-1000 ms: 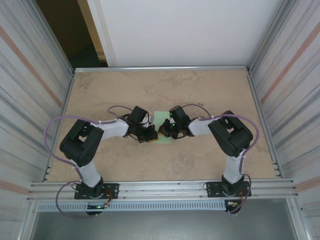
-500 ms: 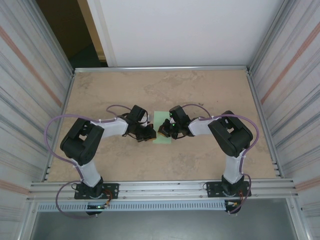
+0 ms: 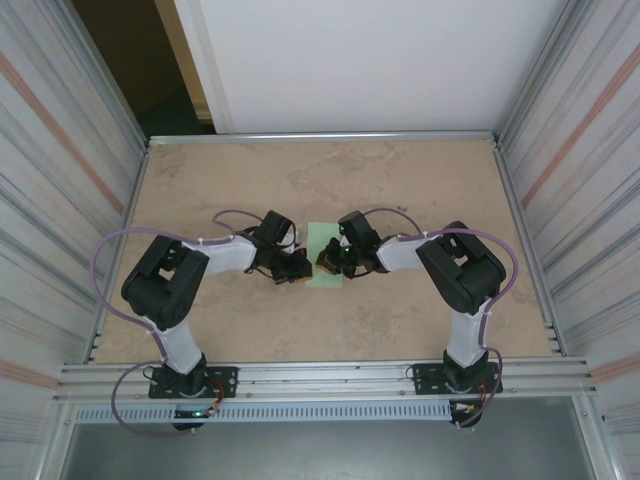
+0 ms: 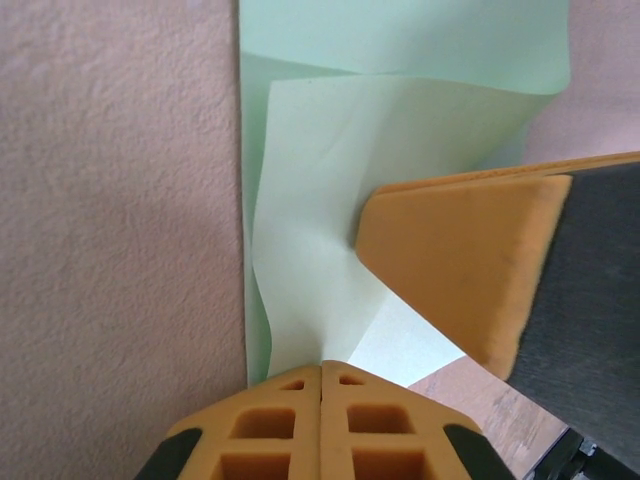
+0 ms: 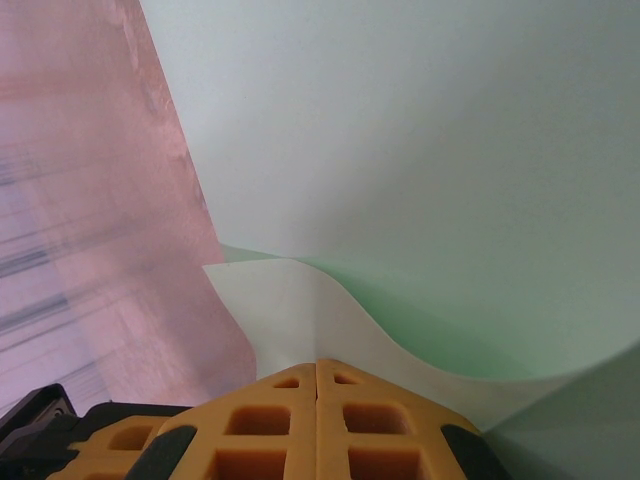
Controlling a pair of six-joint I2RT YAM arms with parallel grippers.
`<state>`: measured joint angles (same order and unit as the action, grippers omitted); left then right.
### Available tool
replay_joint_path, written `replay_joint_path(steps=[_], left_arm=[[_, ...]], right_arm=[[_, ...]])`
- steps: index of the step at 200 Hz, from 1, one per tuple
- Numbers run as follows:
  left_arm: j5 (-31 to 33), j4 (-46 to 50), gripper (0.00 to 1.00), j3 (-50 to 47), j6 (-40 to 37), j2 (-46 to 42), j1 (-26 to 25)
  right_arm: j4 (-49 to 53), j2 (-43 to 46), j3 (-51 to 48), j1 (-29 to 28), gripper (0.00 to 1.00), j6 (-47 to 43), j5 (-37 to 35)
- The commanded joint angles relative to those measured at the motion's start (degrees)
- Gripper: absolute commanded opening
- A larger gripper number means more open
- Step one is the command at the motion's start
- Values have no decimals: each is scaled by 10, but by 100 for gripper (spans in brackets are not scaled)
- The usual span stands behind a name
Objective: Fold a paper plane with a square sheet of paper (pick it up from the middle)
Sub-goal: Fold the triangle a second time at the center of the table.
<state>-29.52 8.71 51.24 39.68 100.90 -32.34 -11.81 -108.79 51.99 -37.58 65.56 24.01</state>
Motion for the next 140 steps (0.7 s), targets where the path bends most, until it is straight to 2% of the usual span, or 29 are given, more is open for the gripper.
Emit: replay_joint_path(steps=[1, 71, 140], left_arm=[[-9, -9, 0, -4, 4, -30, -9], [-3, -5, 0, -3, -1, -2, -12], [7, 0, 0, -11, -8, 4, 5]], right_arm=[[79, -40, -14, 0, 0, 8, -41], [83, -42, -11, -1, 0, 9, -40], [84, -43, -11, -1, 0, 9, -40]])
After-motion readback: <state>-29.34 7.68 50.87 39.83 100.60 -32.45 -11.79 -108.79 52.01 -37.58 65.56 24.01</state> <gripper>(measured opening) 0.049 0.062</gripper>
